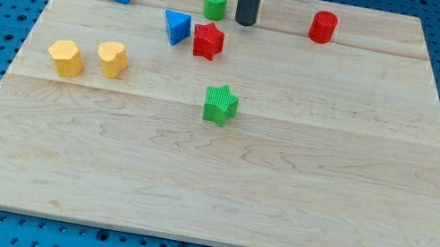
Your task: Move the red circle right to the red star
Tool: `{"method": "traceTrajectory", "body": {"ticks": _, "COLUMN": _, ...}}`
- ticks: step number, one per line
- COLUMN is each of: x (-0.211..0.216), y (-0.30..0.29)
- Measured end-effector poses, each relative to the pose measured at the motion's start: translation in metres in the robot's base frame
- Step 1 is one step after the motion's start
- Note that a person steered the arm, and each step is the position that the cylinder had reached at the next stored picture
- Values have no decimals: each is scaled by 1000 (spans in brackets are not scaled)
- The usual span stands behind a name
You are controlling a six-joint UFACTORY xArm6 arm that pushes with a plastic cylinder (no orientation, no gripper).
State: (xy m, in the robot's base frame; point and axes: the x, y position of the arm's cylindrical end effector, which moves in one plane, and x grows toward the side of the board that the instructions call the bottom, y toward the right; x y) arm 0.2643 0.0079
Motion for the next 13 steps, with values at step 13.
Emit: {"method": "traceTrajectory", "body": {"ticks": 13, "x": 165, "y": 98}}
